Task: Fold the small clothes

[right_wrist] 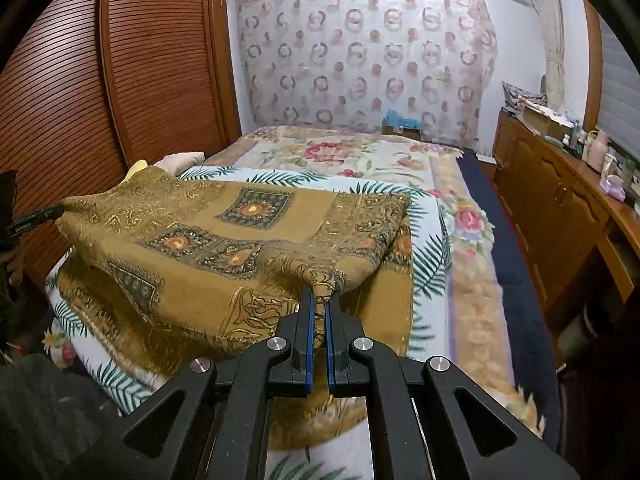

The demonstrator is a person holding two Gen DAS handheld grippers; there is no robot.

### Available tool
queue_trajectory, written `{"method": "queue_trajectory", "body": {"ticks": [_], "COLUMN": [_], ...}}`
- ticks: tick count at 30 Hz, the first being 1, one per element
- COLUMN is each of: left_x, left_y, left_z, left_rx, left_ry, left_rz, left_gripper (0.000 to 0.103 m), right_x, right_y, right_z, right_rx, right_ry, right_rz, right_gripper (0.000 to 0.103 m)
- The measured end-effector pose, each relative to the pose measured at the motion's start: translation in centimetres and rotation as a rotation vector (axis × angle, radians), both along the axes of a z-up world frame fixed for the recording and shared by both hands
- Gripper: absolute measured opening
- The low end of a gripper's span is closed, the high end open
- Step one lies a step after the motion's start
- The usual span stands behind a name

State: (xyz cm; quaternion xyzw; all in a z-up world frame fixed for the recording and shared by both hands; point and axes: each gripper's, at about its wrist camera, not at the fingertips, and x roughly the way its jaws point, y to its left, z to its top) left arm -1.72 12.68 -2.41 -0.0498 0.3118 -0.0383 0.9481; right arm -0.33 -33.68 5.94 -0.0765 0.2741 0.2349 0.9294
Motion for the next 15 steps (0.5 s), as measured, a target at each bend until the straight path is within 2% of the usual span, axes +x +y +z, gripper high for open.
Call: {"method": "queue_trajectory", "body": {"ticks": [5, 9, 11, 13, 15], "left_x": [-0.6, 0.0, 0.3, 0.3, 0.1], "left_y": [-0.4, -0.6, -0.4, -0.3, 0.0], "left_z": [-0.3, -2.3, -3.3, -3.7, -3.8], "left_rx": [0.017, 0.046, 0.038, 0.037, 0.041], "left_ry": [0.03, 0.087, 0.117, 0.127, 0.118], "left_rz": [0.002, 0.002, 0.003, 0.015, 0.026], "left_gripper": [0.004, 0.005, 0.013, 0.03, 0.037], "right_x": [-0.9, -0.3, -0.1, 0.3, 0.7], "right_y": [0.0, 0.3, 0.6, 0.9, 1.1], "right_z": [-0.2, -1.7, -2.3, -2.6, -2.5], "right_rx": [-0.001, -0.036, -0.046, -0.059, -0.085], "right_ry": [0.017, 0.059, 0.072, 0.082, 0.08], "right_rz": [0.004, -0.006, -0.014, -0.03, -0.052], "right_gripper": [0.004, 0.004, 0.004, 0.013, 0.021]}}
